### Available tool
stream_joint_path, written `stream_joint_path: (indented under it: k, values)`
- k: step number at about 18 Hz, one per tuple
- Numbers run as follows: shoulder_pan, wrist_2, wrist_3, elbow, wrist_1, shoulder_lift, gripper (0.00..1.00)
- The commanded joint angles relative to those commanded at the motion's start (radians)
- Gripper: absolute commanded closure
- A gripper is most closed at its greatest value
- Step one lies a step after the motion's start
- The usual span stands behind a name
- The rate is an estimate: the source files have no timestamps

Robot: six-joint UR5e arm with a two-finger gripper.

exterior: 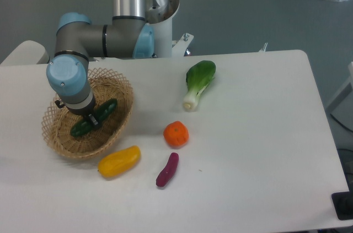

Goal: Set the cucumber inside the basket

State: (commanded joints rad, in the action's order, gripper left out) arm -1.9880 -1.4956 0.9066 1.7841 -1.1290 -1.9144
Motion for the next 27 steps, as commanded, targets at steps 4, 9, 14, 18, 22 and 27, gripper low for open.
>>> stream_joint_path:
  k: [4,9,14,18,22,27]
  values:
    - [-0.023,-0.006,0.008,-0.034,-0.002,0.003,0.0]
    - [-0.104,-0.011,0.04,-0.117,-0.008,0.003,0.0]
    - [-0.198,-0.028,0.144,-0.228,-0.014,-0.041,0.0]
    - [-0.291,-0.028,0.225,-0.299,-0.014,-0.116,0.0]
    - [-0.354,-0.074,0.328,-0.367,-0.023,-0.175,0.0]
    - [-0.416,-0.109,0.397,-0.431,-0.023,-0.239,0.0]
